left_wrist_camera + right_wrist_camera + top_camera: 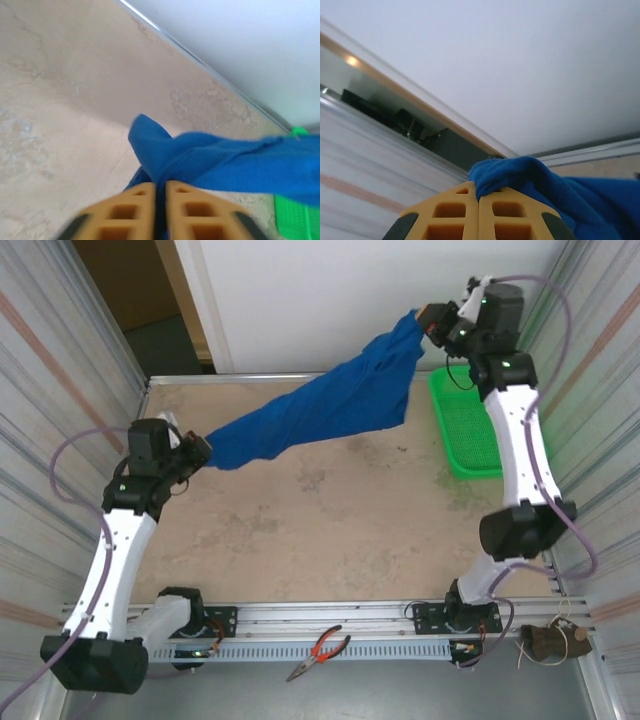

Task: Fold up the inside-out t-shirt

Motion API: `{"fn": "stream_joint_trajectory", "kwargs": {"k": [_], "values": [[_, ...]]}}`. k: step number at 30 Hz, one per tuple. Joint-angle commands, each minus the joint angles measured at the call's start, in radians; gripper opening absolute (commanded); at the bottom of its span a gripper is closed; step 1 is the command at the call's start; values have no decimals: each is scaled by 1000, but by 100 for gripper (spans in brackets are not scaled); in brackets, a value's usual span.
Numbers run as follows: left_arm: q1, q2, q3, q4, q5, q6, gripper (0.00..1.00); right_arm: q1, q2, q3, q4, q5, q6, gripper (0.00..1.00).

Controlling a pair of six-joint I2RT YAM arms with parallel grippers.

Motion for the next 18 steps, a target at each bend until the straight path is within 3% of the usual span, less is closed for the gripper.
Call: {"fn": "stream_joint_trajectory", "kwargs": {"k": [1,4,9,14,18], "values": [[34,113,82,50,80,53,55,20,28,-117,-37,3,-34,0],[37,178,129,19,94,85,74,35,-7,-240,-14,4,-34,0],[-26,98,8,11,95,79,79,60,-52,-382,7,38,-59,0],[-316,23,-212,66,-12,35,77,66,-49,-416,-3,93,-93,0],[-536,100,-328,195,-118,-23,75,54,-51,-420,-13,128,-110,0]]}}
